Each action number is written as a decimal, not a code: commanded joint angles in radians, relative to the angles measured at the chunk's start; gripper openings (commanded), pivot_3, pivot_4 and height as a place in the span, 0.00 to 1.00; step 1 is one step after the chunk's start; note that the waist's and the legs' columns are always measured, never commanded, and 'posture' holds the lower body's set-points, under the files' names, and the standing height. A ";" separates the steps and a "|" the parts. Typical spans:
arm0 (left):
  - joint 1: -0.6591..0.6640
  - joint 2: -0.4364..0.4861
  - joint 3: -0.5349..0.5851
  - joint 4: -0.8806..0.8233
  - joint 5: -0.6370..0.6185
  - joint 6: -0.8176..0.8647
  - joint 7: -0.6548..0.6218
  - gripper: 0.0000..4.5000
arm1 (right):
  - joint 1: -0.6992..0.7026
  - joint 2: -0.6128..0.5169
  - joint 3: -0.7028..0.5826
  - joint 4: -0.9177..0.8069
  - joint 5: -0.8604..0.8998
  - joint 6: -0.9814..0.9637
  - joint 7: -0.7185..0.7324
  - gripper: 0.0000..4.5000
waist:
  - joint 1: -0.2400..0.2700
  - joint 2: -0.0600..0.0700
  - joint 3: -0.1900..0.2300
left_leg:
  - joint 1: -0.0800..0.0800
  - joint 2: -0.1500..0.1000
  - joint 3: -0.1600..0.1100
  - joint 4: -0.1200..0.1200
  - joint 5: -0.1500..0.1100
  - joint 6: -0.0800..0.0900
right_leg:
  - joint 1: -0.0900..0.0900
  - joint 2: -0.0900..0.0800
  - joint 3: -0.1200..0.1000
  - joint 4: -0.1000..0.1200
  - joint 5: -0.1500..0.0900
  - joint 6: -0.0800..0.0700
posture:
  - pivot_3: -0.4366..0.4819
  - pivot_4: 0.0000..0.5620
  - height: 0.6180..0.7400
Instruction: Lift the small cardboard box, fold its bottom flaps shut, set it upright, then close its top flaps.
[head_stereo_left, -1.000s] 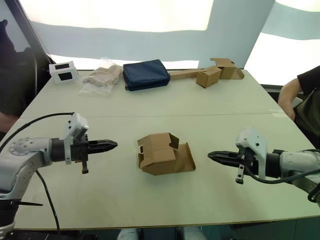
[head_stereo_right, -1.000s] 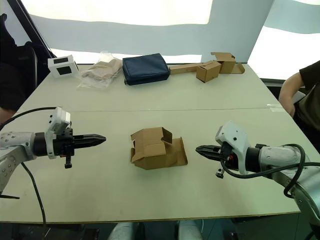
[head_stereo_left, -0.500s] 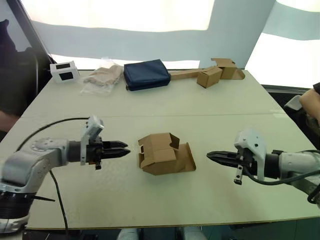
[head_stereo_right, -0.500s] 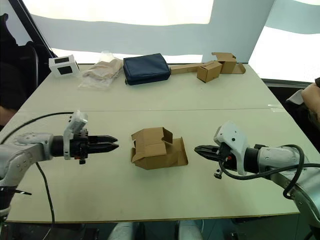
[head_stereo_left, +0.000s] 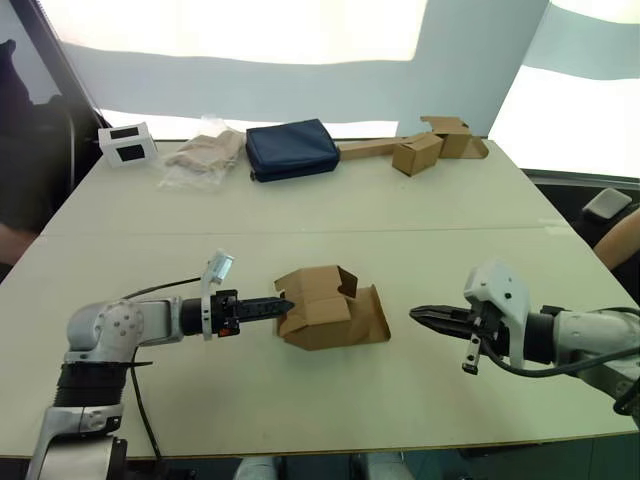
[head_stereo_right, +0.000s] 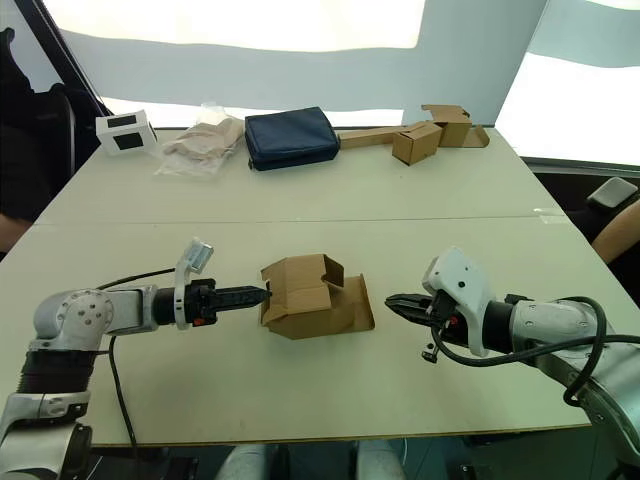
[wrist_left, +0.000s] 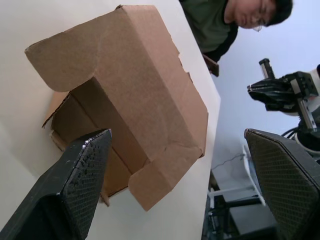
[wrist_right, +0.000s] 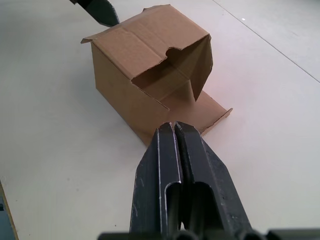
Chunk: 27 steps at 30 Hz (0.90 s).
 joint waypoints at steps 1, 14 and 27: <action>-0.019 -0.049 0.038 0.020 -0.034 0.032 0.034 0.98 | 0.008 0.001 -0.040 -0.036 0.010 0.003 -0.014 0.00 | 0.000 0.000 0.000 | 0.000 0.000 0.000 0.000 0.000 0.000 | 0.000 0.000 0.000 0.000 0.000 0.000 | 0.48 0.27 1.00; -0.098 -0.248 0.091 0.064 -0.048 0.068 0.196 0.98 | -0.001 0.002 -0.047 -0.049 0.023 0.016 -0.043 0.00 | 0.000 0.000 0.000 | 0.000 0.000 -0.001 0.000 0.000 0.000 | 0.000 0.000 0.000 0.000 0.000 0.000 | 0.48 0.27 1.00; -0.127 -0.307 0.180 0.049 -0.092 0.155 0.323 0.82 | 0.007 0.002 -0.050 -0.059 0.036 0.020 -0.055 0.00 | 0.000 0.000 0.000 | 0.000 -0.001 -0.001 0.000 0.000 0.000 | 0.000 0.000 0.000 0.000 0.000 0.000 | 0.48 0.27 1.00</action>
